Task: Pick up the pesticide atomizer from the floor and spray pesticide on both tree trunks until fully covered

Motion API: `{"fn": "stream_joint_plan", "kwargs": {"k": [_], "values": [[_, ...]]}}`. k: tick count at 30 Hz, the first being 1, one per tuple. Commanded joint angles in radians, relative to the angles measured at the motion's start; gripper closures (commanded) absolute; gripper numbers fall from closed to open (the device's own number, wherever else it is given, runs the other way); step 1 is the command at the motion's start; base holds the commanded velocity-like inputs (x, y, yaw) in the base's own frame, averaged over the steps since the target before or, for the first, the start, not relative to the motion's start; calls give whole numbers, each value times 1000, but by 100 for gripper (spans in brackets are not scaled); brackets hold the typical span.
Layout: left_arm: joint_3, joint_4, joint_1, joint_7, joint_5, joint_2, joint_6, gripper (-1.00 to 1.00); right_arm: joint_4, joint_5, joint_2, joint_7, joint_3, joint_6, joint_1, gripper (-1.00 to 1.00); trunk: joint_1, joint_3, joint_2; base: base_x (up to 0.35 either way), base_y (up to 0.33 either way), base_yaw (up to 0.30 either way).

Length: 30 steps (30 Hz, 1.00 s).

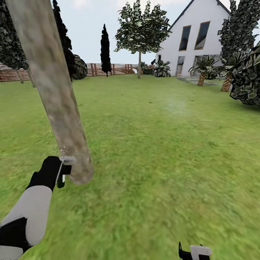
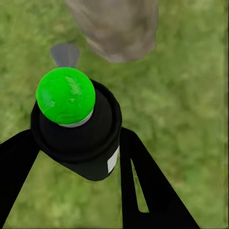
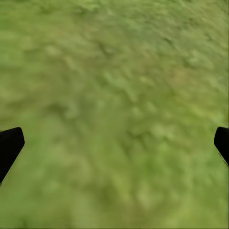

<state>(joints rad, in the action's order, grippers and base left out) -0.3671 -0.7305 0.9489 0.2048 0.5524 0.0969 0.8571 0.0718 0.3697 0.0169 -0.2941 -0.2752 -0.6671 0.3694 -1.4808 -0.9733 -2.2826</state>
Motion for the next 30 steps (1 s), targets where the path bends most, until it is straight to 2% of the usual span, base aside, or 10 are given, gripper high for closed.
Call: {"fn": "stream_joint_plan", "kwargs": {"k": [1,8,14,19,23,28,30], "values": [[-4,-1,3,9,14,-2,2,100,-1,11,0,-7,-4,-2,1,-100,0,-1,0,290,-124,21],[-6,-3,16,10,6,-7,3,100,-1,11,0,-7,-4,-2,1,-100,0,-1,0,289,-44,74],[-11,-3,10,10,6,0,4,100,-1,11,0,-7,-4,-2,1,-100,0,-1,0,22,0,269],[-8,3,-2,10,6,-9,-1,100,-1,11,0,-7,-4,-2,1,-100,0,-1,0,0,0,66],[-13,2,-52,11,7,20,-9,100,-1,11,0,-7,-4,-2,0,-100,0,-1,0,0,0,1],[-10,1,-59,9,4,-7,-10,100,-1,11,0,-7,-4,-2,1,-100,0,-1,0,36,-179,0],[-15,-1,-59,8,4,-9,-10,100,-1,11,0,-7,-3,-2,0,-100,0,-1,0,91,-264,0]]}}
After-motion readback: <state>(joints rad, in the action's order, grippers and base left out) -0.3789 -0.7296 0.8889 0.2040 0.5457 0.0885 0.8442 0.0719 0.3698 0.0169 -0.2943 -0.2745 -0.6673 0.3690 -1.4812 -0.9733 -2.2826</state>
